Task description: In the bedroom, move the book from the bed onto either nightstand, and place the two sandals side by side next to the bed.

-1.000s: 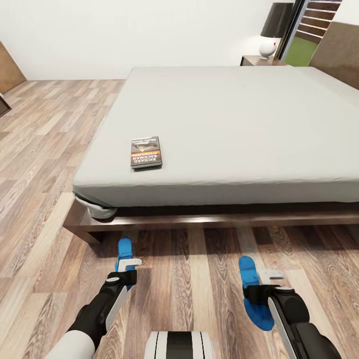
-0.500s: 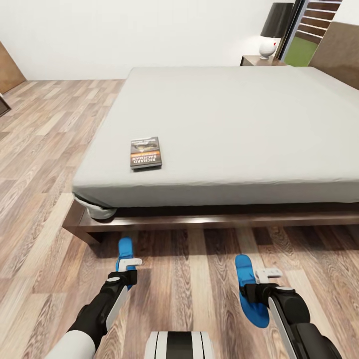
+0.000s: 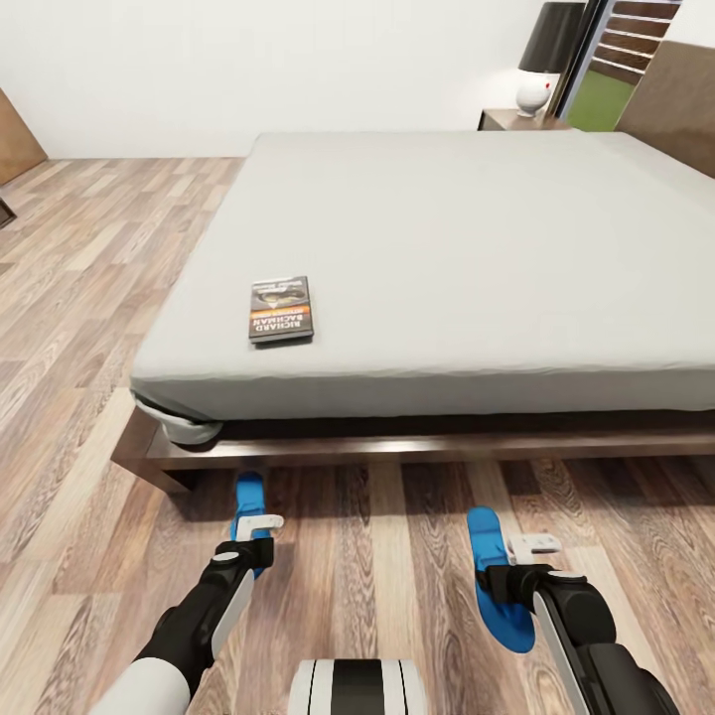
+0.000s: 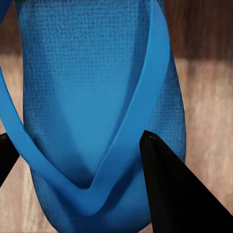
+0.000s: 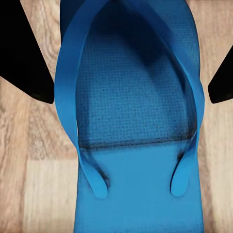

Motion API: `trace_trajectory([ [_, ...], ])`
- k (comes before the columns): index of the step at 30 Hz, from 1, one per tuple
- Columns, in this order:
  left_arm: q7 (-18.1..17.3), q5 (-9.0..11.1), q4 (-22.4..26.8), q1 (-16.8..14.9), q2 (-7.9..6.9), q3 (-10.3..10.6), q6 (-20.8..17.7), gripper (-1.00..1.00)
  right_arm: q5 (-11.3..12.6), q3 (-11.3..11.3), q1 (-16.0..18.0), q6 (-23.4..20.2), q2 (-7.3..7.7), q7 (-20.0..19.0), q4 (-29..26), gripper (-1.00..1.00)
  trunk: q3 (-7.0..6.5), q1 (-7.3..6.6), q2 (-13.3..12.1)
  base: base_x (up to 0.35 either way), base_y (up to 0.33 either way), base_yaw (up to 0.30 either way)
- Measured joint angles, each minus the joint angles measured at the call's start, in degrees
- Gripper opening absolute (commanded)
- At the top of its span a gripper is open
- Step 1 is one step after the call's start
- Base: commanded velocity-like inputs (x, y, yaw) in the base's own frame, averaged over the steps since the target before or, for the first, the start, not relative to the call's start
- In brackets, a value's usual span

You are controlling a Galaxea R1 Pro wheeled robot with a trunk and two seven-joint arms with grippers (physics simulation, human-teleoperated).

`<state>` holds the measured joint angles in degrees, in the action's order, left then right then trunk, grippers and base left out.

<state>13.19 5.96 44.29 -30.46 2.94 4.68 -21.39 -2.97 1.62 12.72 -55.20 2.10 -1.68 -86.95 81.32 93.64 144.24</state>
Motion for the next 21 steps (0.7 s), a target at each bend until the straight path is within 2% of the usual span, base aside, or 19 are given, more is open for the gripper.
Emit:
trace_trajectory([
  [8, -1.23, -0.13, -0.01, 0.00, 0.00, 0.68, -0.13, -1.00, -0.02, 0.17, 0.00, 0.03, 0.22, -0.08, -0.09, -1.00, 1.77, 0.21, 0.11, 0.000, 0.000, 0.000],
  [9, -1.52, -0.12, -0.04, -0.01, 0.00, 1.17, -0.13, -1.00, 0.00, 0.16, 0.00, 0.07, 0.23, -0.08, -0.09, -1.00, 2.00, 0.23, 0.12, 0.000, 0.000, 0.000],
  [10, -2.45, 0.12, -0.01, 0.03, -0.07, 3.52, -0.51, -1.00, -0.04, 0.23, 0.00, 1.47, 0.28, -0.02, -0.09, -1.00, 2.22, 0.26, 0.13, 0.000, 0.000, 0.000],
  [11, -2.54, -0.24, 0.04, 0.02, -0.08, 3.92, -1.34, -1.00, -0.03, 0.23, 0.00, 2.26, 0.31, 0.03, -0.13, -1.00, 2.44, 0.28, 0.15, 0.000, 0.000, 0.000],
  [15, -2.60, -0.41, 1.84, -0.02, -0.22, 4.31, -3.46, -1.00, -0.01, 0.29, 0.00, 3.06, 0.29, 0.24, -0.20, -1.00, 3.32, 0.39, 0.20, 0.000, 0.000, 0.000],
  [21, -2.71, -0.43, 3.95, -0.02, -0.55, 4.52, -4.73, -1.00, -0.04, 0.42, 0.00, 3.25, 0.15, 0.63, -0.26, -1.00, 3.33, 0.38, 0.20, 0.000, 0.000, 0.000],
])
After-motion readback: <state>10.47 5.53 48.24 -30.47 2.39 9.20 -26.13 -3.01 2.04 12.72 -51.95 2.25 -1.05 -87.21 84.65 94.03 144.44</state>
